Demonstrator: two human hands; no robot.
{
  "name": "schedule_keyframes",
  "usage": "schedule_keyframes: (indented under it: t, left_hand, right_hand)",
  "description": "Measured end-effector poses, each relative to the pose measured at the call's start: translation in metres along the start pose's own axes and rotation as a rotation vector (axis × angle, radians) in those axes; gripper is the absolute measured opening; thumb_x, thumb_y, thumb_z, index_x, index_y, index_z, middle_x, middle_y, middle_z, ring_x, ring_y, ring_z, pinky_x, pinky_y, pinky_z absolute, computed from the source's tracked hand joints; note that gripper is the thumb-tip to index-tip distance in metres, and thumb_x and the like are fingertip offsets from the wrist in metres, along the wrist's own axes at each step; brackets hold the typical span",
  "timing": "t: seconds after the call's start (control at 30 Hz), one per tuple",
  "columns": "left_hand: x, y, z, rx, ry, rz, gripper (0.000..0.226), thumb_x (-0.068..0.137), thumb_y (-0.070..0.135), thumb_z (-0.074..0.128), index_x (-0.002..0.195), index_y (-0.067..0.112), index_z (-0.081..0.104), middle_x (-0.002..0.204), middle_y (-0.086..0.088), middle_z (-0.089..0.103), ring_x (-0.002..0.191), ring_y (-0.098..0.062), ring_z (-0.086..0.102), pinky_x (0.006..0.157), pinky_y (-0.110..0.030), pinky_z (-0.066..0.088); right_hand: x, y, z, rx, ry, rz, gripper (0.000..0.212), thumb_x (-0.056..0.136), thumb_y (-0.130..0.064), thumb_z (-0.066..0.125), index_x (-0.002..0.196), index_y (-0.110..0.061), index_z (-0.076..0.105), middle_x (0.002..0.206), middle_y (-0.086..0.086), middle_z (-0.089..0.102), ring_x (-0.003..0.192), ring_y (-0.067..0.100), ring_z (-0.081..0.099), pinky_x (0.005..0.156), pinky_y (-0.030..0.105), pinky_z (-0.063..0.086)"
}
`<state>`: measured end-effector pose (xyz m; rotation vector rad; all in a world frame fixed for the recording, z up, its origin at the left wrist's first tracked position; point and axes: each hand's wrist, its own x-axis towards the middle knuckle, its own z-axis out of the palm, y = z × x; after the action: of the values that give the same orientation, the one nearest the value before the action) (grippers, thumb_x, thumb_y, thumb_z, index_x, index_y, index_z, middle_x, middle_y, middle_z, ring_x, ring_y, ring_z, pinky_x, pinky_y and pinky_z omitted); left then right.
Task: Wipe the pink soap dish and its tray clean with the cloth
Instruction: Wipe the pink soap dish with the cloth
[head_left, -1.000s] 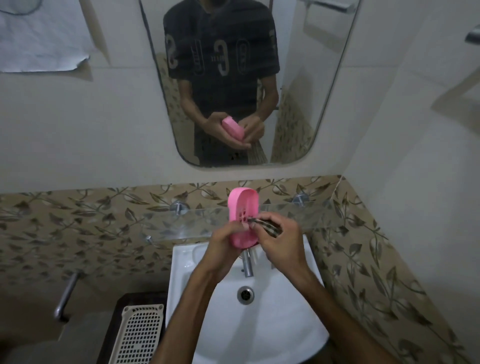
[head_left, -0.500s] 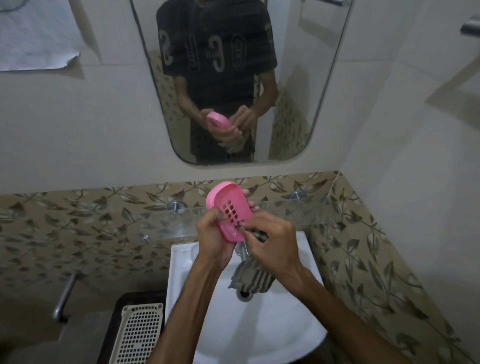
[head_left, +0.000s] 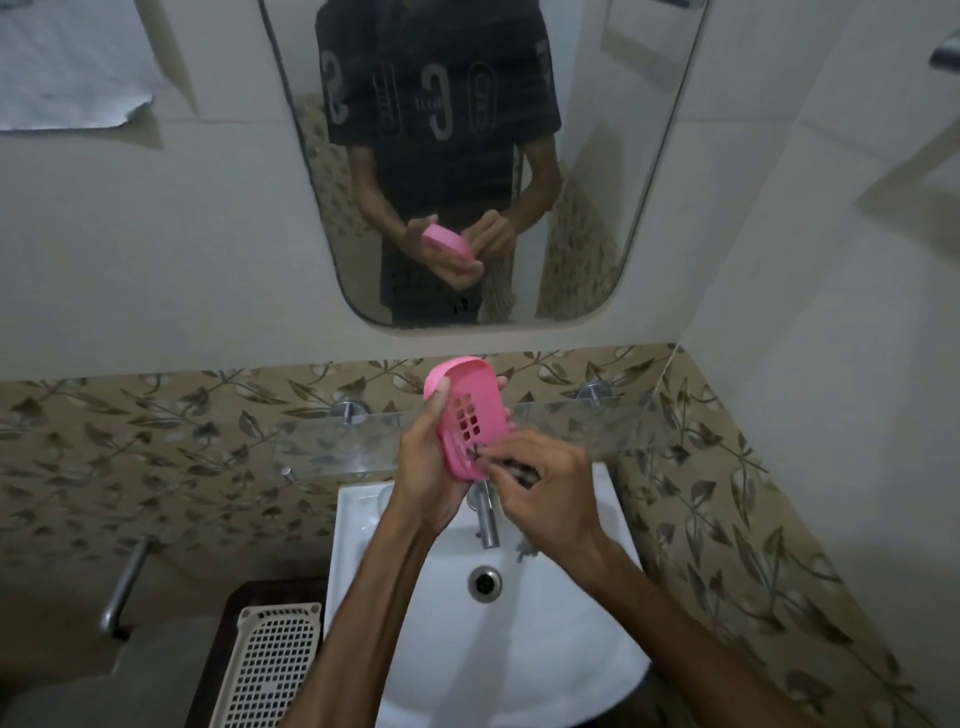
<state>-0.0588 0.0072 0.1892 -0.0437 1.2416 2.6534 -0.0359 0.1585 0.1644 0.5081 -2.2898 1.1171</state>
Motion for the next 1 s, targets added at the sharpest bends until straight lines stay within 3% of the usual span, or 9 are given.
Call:
schedule_keyframes:
  t: [0.17,0.3,0.43,0.57,0.63,0.77,0.87,1.0]
  left_hand:
    - [0.001,-0.002,0.006,0.019,0.019,0.010,0.051,0.100,0.050,0.050,0.123,0.013,0.076,0.123,-0.017,0.072,0.105,-0.028,0.069,0.093,-0.042,0.058]
    - [0.001,0.001,0.004,0.111,-0.004,-0.041,0.054,0.100,0.056,0.050,0.124,0.015,0.076,0.122,-0.014,0.074,0.109,-0.027,0.071,0.089,-0.039,0.059]
    - [0.000,0.005,0.010,0.150,-0.054,-0.039,0.055,0.101,0.057,0.053,0.124,0.013,0.076,0.126,-0.016,0.073,0.115,-0.028,0.071,0.091,-0.038,0.059]
    - [-0.001,0.005,0.008,0.205,-0.032,-0.009,0.062,0.089,0.068,0.061,0.123,0.018,0.076,0.112,-0.010,0.074,0.099,-0.024,0.070,0.086,-0.038,0.060]
    - [-0.004,-0.003,0.005,0.192,-0.012,-0.030,0.060,0.094,0.064,0.057,0.125,0.016,0.075,0.115,-0.013,0.072,0.099,-0.024,0.068,0.087,-0.037,0.059]
    - [-0.006,-0.006,0.010,0.111,-0.055,-0.032,0.052,0.097,0.055,0.056,0.124,0.014,0.076,0.117,-0.011,0.076,0.106,-0.023,0.072,0.089,-0.036,0.059]
    - [-0.006,-0.007,0.012,0.061,-0.039,0.024,0.052,0.092,0.053,0.063,0.124,0.014,0.076,0.120,-0.011,0.075,0.106,-0.023,0.071,0.090,-0.037,0.060]
    - [-0.010,-0.013,0.015,-0.020,-0.049,0.056,0.058,0.096,0.052,0.056,0.133,0.008,0.069,0.124,-0.017,0.071,0.112,-0.029,0.065,0.100,-0.044,0.052]
  right_hand:
    - [0.007,0.006,-0.005,-0.067,0.071,-0.036,0.020,0.080,-0.002,0.085,0.098,-0.010,0.082,0.099,0.004,0.081,0.086,0.013,0.077,0.075,0.029,0.064]
    - [0.011,0.002,-0.012,-0.116,-0.019,-0.134,0.020,0.078,-0.001,0.086,0.096,-0.009,0.084,0.096,0.005,0.082,0.082,0.018,0.078,0.070,0.038,0.065]
    - [0.040,0.009,-0.023,-0.179,0.061,-0.224,0.015,0.082,-0.004,0.084,0.096,-0.009,0.084,0.098,0.006,0.082,0.086,0.020,0.079,0.073,0.039,0.065]
    - [0.014,0.006,-0.016,-0.111,-0.088,-0.155,0.017,0.078,-0.003,0.084,0.093,-0.012,0.084,0.094,0.001,0.082,0.081,0.013,0.077,0.071,0.034,0.065]
    - [0.009,0.009,-0.019,-0.083,-0.142,-0.126,0.018,0.077,-0.004,0.085,0.092,-0.013,0.084,0.093,-0.001,0.082,0.079,0.011,0.077,0.071,0.033,0.064]
    - [0.021,0.011,-0.022,-0.137,-0.010,-0.126,0.017,0.079,-0.006,0.086,0.095,-0.013,0.084,0.095,0.001,0.082,0.082,0.014,0.077,0.074,0.032,0.064]
    - [0.006,-0.001,-0.014,-0.028,0.013,0.011,0.017,0.079,-0.006,0.086,0.095,-0.014,0.085,0.092,-0.001,0.082,0.079,0.011,0.076,0.073,0.032,0.063]
    - [0.005,-0.001,-0.012,0.067,0.055,0.103,0.016,0.081,-0.007,0.086,0.097,-0.012,0.084,0.095,0.001,0.082,0.082,0.012,0.076,0.074,0.037,0.064]
